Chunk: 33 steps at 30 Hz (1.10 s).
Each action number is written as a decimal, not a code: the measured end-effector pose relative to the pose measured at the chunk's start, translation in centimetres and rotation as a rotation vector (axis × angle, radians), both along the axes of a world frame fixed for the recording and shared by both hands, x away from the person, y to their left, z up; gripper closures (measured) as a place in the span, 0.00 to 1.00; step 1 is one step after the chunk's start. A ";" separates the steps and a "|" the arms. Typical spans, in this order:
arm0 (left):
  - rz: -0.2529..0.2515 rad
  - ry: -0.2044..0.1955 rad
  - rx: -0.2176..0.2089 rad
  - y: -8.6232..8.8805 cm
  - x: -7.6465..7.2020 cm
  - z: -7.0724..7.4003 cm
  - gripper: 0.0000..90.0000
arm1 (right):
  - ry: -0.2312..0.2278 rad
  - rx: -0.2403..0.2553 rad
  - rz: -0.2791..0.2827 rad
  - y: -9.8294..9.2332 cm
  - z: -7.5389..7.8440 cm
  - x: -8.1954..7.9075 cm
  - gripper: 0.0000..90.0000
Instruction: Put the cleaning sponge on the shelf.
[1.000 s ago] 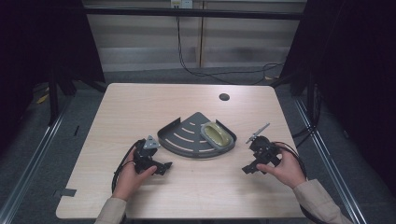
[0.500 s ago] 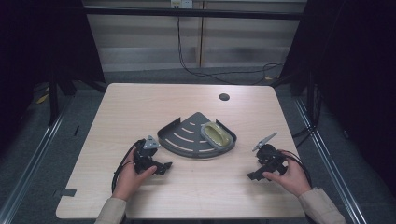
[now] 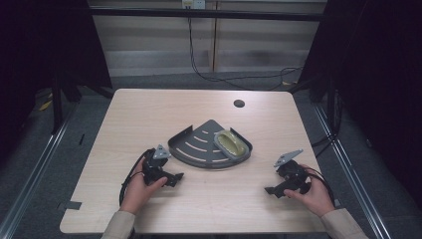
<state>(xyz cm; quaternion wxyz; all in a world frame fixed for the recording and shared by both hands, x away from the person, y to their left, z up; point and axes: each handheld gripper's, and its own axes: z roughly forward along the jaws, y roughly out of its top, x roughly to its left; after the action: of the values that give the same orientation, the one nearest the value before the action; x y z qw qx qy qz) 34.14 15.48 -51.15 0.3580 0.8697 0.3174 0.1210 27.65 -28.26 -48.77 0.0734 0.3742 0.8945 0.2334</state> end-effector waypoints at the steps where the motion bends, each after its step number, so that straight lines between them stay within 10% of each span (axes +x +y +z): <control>1: 0.000 0.003 0.001 0.0 0.0 0.0 0.00 | -0.010 -0.001 0.006 0.0 -0.1 -0.1 0.16; 33: -0.003 0.007 -0.001 0.0 0.0 0.0 0.00 | -0.231 0.210 -0.009 -2.2 -2.3 -2.5 0.12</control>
<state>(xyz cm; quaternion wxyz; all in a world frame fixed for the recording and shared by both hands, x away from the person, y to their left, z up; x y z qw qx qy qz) 34.14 15.48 -51.12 0.3576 0.8704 0.3176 0.1172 25.14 -30.42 -51.11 0.1375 0.3546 0.8490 0.3668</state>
